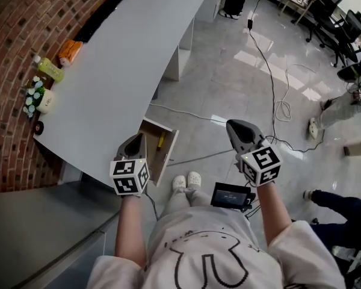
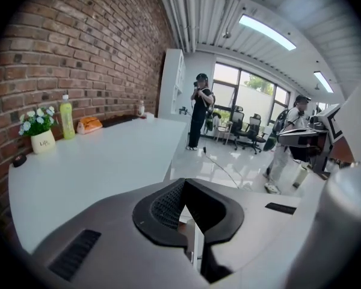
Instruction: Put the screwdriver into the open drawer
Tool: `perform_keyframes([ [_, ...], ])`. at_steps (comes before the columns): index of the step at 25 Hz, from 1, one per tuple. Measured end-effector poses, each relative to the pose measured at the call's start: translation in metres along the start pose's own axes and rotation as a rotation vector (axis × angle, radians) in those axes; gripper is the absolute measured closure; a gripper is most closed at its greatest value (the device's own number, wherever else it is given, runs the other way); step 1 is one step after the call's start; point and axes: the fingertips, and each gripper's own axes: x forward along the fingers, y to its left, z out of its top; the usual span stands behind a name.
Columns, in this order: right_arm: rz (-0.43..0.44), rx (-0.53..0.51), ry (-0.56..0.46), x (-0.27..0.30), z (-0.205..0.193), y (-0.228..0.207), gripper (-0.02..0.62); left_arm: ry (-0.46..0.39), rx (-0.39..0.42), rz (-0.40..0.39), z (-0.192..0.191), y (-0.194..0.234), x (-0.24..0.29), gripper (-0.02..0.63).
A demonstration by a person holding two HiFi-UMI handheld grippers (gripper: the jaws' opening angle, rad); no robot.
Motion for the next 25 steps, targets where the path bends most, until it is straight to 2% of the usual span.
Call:
perform_keyframes([
  [15, 0.003, -0.109, -0.149, -0.028, 0.077, 0.003, 0.575, -0.290, 0.149, 0.036, 0.103, -0.001, -0.062, 0.594],
  [25, -0.013, -0.123, -0.242, -0.043, 0.105, 0.017, 0.574, -0.447, 0.191, 0.041, 0.134, -0.009, -0.101, 0.594],
])
